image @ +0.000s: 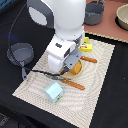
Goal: Interact with the objects in diverse but meaningful ways.
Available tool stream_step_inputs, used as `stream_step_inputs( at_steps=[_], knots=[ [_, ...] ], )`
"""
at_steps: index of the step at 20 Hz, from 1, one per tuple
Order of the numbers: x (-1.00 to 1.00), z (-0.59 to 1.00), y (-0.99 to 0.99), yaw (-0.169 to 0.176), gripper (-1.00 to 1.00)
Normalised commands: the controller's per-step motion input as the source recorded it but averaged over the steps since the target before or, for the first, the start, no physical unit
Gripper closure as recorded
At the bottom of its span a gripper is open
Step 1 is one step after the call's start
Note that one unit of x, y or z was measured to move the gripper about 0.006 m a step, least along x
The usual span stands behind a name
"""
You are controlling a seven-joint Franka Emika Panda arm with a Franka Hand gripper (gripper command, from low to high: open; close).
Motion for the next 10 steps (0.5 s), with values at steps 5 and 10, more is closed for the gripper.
stream_step_inputs(
  at_steps=[5,10],
  knots=[
    [-0.20,0.43,0.00,0.089,1.00],
    [-0.43,0.08,-0.03,0.128,1.00]
  ],
)
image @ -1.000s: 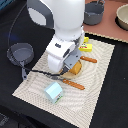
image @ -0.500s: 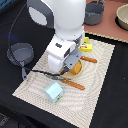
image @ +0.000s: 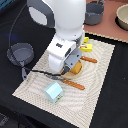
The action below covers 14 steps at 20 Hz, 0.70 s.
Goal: Interact with the objects in diverse but meaningful ways.
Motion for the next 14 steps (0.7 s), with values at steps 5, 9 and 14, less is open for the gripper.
stream_step_inputs(
  at_steps=[5,9,14],
  knots=[
    [-0.47,-0.03,-0.09,0.136,1.00],
    [-0.47,0.13,-0.07,0.110,1.00],
    [-0.18,0.98,0.04,0.009,1.00]
  ],
)
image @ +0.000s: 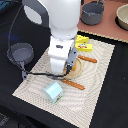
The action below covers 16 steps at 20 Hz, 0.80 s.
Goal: Interact with the objects in diverse but meaningful ways.
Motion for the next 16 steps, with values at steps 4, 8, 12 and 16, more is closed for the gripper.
stream_step_inputs(
  at_steps=[4,8,12,16],
  knots=[
    [-0.01,1.00,0.19,-0.010,1.00],
    [-0.25,1.00,0.31,0.000,1.00],
    [-0.54,0.81,0.37,0.005,1.00],
    [-0.81,0.09,0.34,0.073,1.00]
  ],
)
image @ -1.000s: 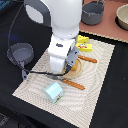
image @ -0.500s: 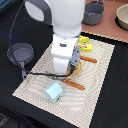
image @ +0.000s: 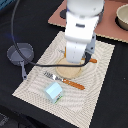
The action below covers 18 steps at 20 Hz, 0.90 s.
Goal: Interact with the objects in diverse but meaningful ways.
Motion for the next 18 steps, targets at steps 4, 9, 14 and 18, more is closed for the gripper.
stream_step_inputs(
  at_steps=[4,9,14,18],
  knots=[
    [-0.92,-0.04,0.27,0.066,1.00],
    [-0.99,-0.28,0.34,0.030,1.00],
    [-1.00,-0.36,0.38,0.019,1.00],
    [-1.00,-0.37,0.41,0.019,1.00]
  ],
)
